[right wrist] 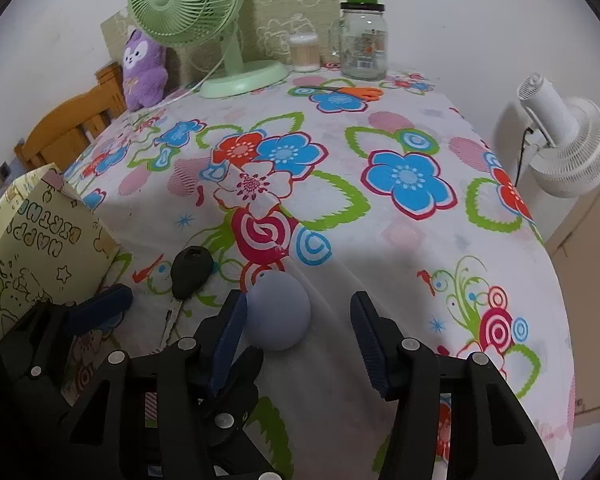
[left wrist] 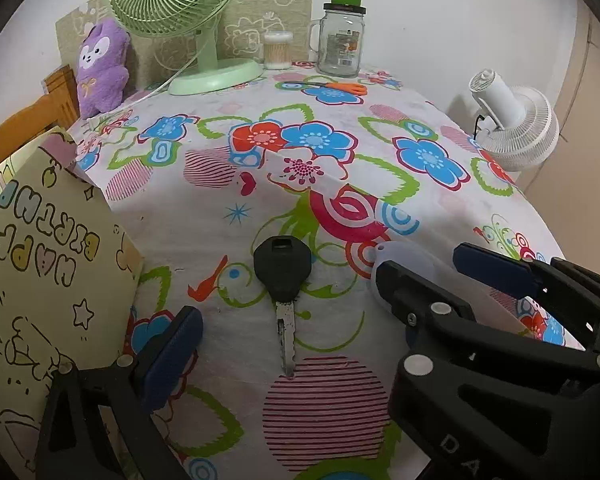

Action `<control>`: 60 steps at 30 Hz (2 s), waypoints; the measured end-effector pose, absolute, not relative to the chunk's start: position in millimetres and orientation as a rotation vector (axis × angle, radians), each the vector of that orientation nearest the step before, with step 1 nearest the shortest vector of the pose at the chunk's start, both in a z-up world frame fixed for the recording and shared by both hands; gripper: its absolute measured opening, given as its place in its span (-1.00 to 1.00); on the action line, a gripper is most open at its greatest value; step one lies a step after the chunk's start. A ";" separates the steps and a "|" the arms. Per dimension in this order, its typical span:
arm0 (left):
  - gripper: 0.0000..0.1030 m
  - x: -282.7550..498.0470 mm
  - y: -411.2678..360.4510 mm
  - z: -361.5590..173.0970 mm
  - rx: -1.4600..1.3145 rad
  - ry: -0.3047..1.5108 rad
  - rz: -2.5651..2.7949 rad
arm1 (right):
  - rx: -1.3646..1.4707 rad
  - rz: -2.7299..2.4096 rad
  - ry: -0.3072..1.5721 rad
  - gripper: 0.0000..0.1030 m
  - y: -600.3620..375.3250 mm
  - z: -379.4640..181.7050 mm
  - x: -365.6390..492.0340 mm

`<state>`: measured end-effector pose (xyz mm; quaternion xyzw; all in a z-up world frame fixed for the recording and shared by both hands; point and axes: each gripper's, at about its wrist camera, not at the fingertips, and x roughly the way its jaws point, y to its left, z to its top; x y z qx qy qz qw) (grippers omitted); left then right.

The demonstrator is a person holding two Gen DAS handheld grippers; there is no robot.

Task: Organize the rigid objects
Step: 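Grasp the black key fob with the left tool while the right tool grasps the lavender egg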

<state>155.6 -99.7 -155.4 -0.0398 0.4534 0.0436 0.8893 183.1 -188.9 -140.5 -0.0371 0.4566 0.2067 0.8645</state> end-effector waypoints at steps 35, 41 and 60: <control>-0.08 176.8 -103.3 -148.7 -0.065 0.913 0.094 | -0.020 0.342 0.945 -0.39 -213.8 -133.7 198.5; -0.39 175.2 -104.6 -147.2 -0.056 0.918 0.086 | -0.003 0.323 0.949 -0.42 -215.9 -132.0 195.4; -0.40 148.4 -107.8 -146.1 -0.043 0.955 0.041 | 0.047 0.302 0.981 -0.56 -223.4 -134.5 167.8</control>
